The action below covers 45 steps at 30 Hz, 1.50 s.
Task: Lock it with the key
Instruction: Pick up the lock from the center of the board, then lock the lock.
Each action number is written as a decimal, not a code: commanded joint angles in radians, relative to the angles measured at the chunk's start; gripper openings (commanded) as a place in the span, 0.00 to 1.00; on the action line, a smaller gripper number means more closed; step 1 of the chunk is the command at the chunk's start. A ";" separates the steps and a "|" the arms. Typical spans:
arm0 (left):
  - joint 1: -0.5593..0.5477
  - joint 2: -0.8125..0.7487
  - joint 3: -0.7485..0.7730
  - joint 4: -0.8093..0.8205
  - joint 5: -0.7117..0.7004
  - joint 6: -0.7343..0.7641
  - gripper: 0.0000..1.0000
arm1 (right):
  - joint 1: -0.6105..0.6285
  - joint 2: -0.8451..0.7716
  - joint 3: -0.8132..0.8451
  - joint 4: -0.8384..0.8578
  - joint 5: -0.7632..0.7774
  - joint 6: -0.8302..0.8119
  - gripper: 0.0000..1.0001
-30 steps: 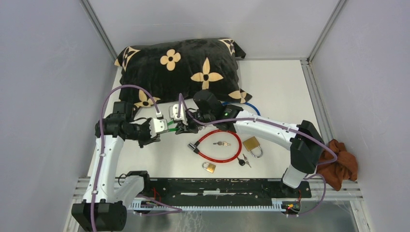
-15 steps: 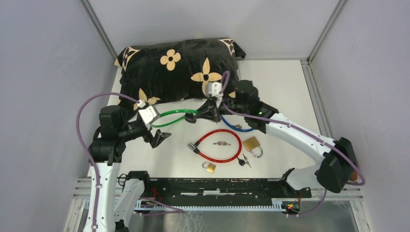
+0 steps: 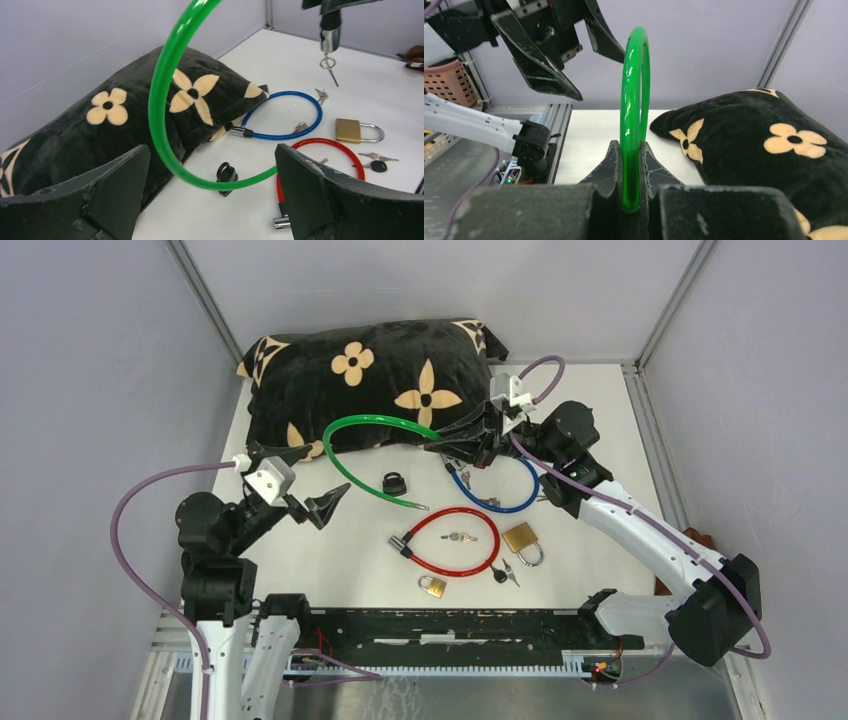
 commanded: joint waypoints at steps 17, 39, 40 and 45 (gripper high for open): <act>-0.001 -0.188 -0.550 0.717 -0.025 -0.637 0.89 | -0.035 -0.211 0.038 0.177 -0.064 0.096 0.00; -0.287 -0.053 -0.643 0.964 0.020 -0.662 0.55 | -0.034 -0.143 0.052 0.370 -0.083 0.269 0.00; -0.293 -0.053 -0.654 0.963 0.021 -0.666 0.56 | -0.034 -0.140 0.050 0.386 -0.083 0.278 0.00; -0.331 -0.036 -0.702 0.987 -0.026 -0.681 0.59 | -0.033 -0.112 0.053 0.447 -0.086 0.332 0.00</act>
